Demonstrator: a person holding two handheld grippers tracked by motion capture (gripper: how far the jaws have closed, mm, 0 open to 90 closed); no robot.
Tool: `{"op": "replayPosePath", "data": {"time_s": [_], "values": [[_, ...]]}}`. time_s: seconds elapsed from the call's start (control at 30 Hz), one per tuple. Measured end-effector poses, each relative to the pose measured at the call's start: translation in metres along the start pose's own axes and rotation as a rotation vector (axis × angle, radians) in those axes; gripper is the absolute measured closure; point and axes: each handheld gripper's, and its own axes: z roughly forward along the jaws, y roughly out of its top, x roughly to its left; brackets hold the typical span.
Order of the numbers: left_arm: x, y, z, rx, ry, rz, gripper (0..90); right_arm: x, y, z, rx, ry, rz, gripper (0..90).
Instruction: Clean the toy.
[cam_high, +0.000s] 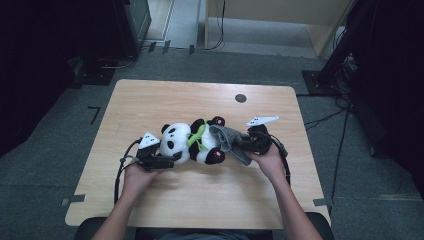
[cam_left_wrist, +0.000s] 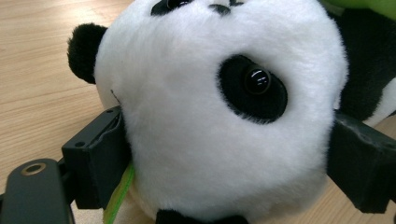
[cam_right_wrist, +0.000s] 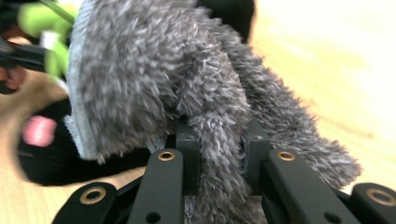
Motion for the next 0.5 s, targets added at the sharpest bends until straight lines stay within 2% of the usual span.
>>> {"op": "replayPosePath", "data": {"time_s": [0.13, 0.23, 0.33, 0.5], "values": [[-0.001, 0.001, 0.000, 0.000, 0.002, 0.001, 9.5, 0.020, 0.018, -0.012, -0.042, 0.008, -0.051, 75.0], [-0.001, 0.001, 0.000, -0.006, 0.007, 0.003, 9.3, 0.033, 0.033, -0.013, -0.055, 0.012, -0.088, 74.8], [-0.002, 0.001, 0.000, -0.007, 0.008, 0.003, 9.3, 0.044, 0.053, -0.006, -0.060, 0.027, -0.114, 74.5], [-0.002, 0.000, 0.000, -0.014, 0.009, 0.005, 9.3, 0.060, 0.086, 0.016, -0.011, 0.038, -0.148, 73.7]]}}
